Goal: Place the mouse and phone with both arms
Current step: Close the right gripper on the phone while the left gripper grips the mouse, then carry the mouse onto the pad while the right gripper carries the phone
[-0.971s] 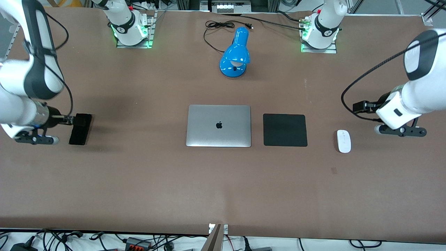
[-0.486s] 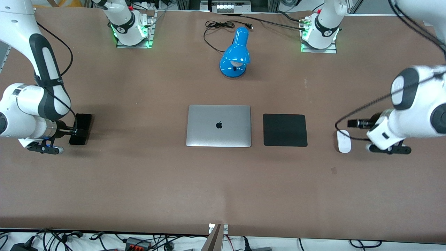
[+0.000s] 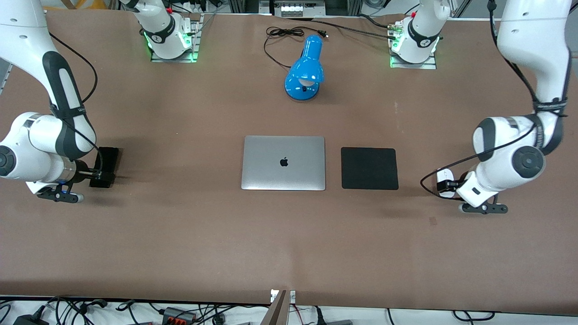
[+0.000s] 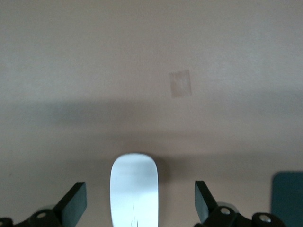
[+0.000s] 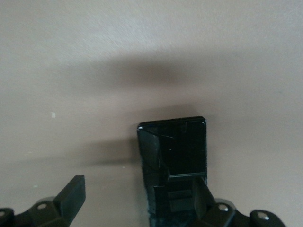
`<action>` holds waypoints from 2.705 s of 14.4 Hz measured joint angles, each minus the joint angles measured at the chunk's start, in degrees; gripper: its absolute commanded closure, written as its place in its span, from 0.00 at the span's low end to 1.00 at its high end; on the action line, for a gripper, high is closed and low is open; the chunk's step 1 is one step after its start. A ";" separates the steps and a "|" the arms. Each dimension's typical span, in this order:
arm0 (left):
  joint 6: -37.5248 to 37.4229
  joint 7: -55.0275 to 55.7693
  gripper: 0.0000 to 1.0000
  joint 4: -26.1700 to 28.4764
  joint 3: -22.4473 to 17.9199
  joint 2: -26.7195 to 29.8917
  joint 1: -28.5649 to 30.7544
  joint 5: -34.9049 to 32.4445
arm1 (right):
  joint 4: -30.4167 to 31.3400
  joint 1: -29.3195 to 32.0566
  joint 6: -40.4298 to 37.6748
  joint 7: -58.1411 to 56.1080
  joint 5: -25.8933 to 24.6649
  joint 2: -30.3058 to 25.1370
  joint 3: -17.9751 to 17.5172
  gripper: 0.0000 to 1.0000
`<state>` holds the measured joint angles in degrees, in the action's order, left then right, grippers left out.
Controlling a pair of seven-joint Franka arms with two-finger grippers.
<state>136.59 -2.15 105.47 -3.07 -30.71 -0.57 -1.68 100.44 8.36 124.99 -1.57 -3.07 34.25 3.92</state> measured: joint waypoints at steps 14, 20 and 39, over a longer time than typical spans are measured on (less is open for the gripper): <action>14.76 -3.05 0.23 10.59 0.11 -0.84 1.79 -0.03 | 0.03 1.74 3.43 0.01 -2.25 4.51 0.38 0.00; 15.50 -3.07 0.57 10.75 0.11 -0.77 1.79 -0.05 | 0.04 2.31 2.86 -0.29 -2.30 4.73 0.38 0.17; -8.38 20.49 0.56 -2.16 6.96 2.94 -16.46 -0.28 | -7.23 0.69 -12.76 -0.47 -2.25 -1.21 -6.51 0.73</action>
<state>128.21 18.34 103.31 3.89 -27.77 -17.03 -1.96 93.22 9.05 112.23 -2.04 -5.32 33.04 -2.58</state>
